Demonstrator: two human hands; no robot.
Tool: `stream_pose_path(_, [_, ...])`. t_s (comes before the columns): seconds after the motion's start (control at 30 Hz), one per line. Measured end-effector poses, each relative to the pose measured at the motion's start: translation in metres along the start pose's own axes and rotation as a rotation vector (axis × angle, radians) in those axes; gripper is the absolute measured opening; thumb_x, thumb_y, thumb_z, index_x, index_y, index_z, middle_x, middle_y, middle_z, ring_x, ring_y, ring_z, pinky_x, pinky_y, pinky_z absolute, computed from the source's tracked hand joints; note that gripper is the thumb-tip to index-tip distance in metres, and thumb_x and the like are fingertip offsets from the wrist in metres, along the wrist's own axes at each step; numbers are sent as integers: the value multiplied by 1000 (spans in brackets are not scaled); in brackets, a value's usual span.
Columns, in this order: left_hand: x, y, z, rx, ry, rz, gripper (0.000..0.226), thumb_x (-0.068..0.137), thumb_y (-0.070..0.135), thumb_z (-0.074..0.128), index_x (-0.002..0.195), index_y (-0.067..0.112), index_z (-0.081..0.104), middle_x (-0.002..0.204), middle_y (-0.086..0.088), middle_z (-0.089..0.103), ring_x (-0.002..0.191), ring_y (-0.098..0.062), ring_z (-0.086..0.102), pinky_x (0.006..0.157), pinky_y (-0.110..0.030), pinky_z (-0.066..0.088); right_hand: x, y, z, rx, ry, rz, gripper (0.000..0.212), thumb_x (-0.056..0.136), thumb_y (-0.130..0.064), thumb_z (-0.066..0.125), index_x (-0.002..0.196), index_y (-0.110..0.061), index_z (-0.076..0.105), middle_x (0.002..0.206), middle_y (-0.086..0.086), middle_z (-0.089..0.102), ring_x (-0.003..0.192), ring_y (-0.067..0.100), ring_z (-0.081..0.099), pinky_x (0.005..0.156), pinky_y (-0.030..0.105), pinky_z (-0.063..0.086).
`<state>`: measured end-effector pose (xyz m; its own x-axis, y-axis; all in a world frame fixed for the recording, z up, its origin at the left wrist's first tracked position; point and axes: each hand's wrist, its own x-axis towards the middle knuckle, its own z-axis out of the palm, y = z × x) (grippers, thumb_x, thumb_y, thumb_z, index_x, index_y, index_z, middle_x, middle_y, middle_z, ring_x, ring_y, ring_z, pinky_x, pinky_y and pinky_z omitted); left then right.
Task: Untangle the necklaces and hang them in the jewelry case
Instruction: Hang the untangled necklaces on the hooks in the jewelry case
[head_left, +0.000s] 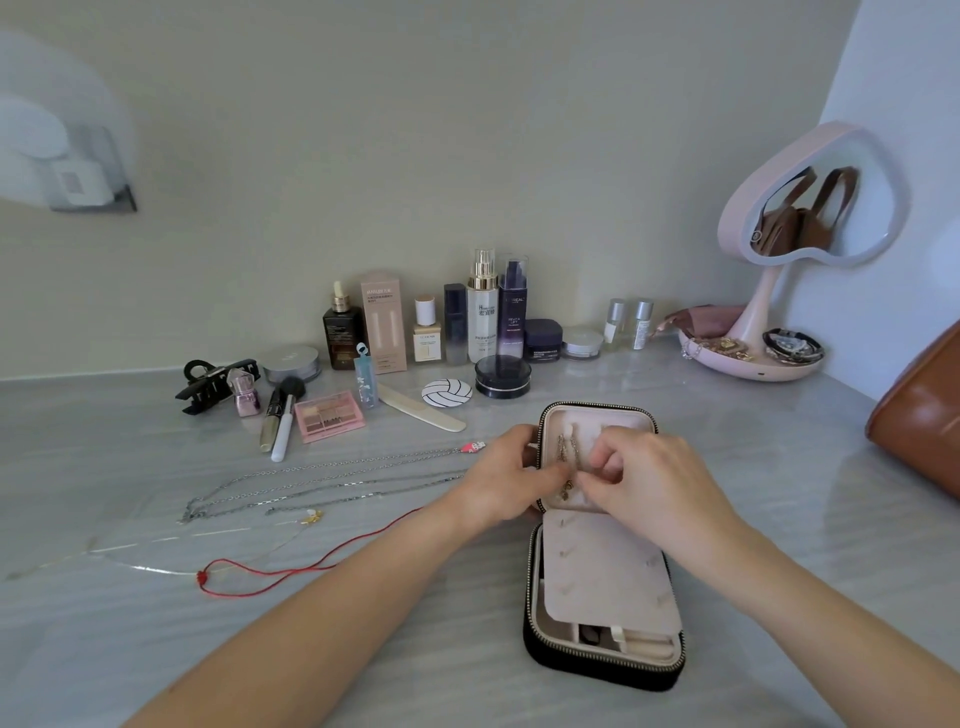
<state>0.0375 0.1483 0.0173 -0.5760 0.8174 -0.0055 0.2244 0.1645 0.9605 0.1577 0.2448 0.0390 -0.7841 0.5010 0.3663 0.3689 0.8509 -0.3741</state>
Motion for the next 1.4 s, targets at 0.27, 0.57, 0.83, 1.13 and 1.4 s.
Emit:
stream_pose_path(0.27, [-18, 1, -26, 69, -47, 19, 52, 82, 14, 65, 129, 13, 43, 109, -3, 57, 76, -19, 58, 64, -31, 48, -3, -19, -7, 23, -67, -18, 19, 73, -36, 69, 68, -32, 51, 66, -12, 53, 69, 12, 55, 63, 29, 47])
stream_pose_path(0.57, [-68, -11, -122, 720, 65, 54, 12, 81, 24, 64, 92, 19, 66, 84, 7, 60, 82, -12, 58, 72, -20, 45, 7, -71, 26, -44, -254, -274, 12, 79, -38, 62, 83, -28, 63, 81, -13, 53, 85, 11, 53, 73, 29, 45])
stream_pose_path(0.83, [-95, -36, -139, 944, 32, -61, 31, 79, 36, 66, 103, 18, 59, 106, 0, 58, 106, -18, 51, 82, -24, 37, 34, -113, 64, -263, -532, -381, 41, 76, -46, 65, 112, -26, 58, 120, 0, 51, 114, 22, 50, 86, 32, 41])
stream_pose_path(1.13, [-96, -36, -135, 701, 87, -5, 10, 92, 20, 47, 90, 13, 55, 90, -2, 59, 80, -15, 51, 69, -26, 39, 26, -131, 73, -15, -641, -378, 9, 87, -26, 56, 90, -18, 57, 100, 5, 63, 79, 16, 59, 75, 29, 48])
stream_pose_path(1.4, [-78, 9, -110, -409, -15, 130, 39, 100, 26, 25, 88, 9, 58, 83, -8, 67, 81, -15, 68, 74, -18, 52, 47, -140, 11, 829, -473, -9, 13, 89, -8, 55, 76, -12, 56, 61, 1, 60, 40, 2, 50, 37, 15, 33])
